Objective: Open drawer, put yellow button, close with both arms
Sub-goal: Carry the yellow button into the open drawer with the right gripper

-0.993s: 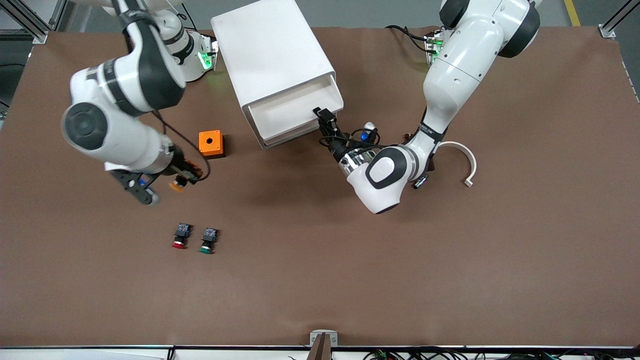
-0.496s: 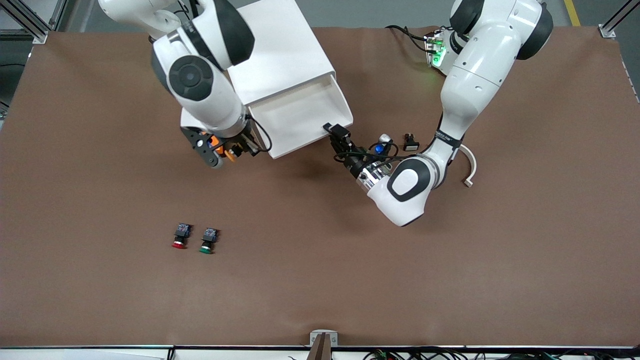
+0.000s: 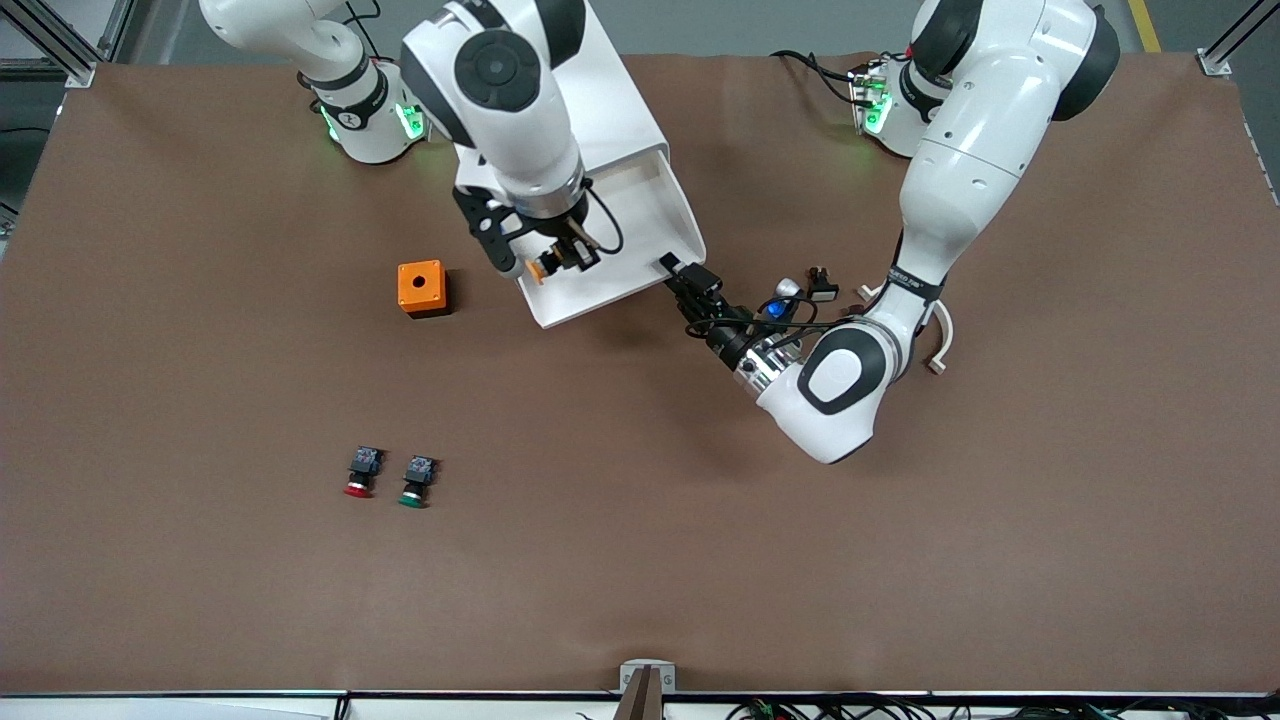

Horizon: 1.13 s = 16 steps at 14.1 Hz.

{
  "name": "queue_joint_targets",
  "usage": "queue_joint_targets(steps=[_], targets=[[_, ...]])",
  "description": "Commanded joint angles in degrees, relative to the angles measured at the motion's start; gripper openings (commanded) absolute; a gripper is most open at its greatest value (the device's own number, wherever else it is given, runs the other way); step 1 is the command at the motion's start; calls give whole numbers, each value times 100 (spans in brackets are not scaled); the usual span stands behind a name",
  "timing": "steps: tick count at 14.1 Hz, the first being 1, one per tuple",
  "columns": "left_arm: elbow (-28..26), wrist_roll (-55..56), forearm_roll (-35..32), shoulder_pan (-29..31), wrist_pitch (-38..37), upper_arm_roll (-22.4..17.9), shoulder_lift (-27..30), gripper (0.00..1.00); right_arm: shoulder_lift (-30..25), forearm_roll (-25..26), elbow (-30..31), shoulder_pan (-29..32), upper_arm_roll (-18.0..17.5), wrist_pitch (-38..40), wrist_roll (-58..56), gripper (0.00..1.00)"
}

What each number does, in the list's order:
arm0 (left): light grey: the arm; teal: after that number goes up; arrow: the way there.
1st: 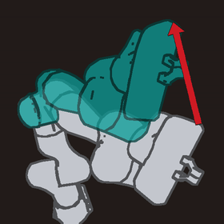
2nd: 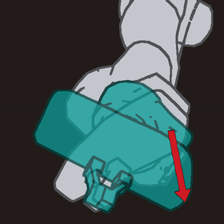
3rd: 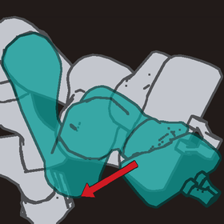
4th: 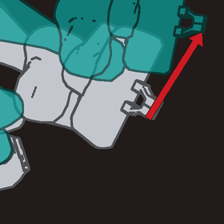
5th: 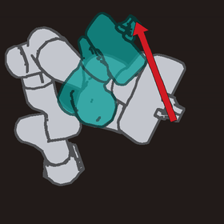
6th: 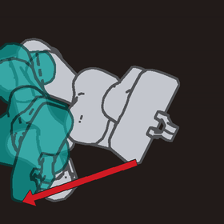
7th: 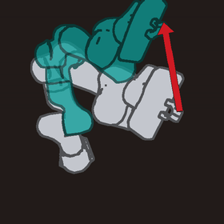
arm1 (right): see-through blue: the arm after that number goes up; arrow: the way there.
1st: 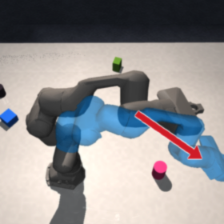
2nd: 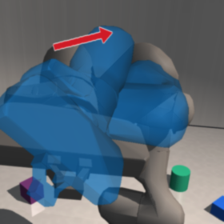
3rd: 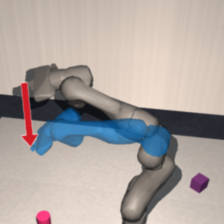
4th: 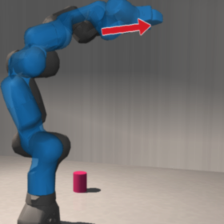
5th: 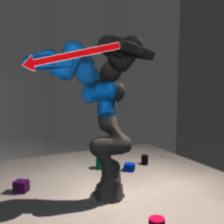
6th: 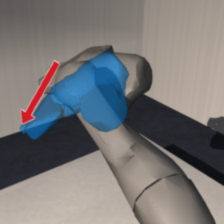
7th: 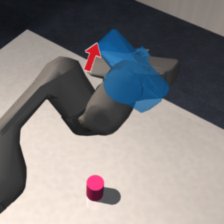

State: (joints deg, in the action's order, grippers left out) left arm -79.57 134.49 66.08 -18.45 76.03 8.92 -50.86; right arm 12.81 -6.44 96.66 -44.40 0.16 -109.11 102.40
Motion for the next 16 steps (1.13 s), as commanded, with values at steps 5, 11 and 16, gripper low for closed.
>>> queue_joint_targets(steps=[5,11,16], targets=[[476,-1579,63,280,-79,-13,23,99,204,11,73,-657,90,-436,904,0],[1084,-4892,-278,-53,0,-995,75,99,415,20,64,-860,98,-524,1177,1],[1084,-6645,-1568,-502,815,-1392,461,99,547,90,29,-930,90,-506,1151,59]])
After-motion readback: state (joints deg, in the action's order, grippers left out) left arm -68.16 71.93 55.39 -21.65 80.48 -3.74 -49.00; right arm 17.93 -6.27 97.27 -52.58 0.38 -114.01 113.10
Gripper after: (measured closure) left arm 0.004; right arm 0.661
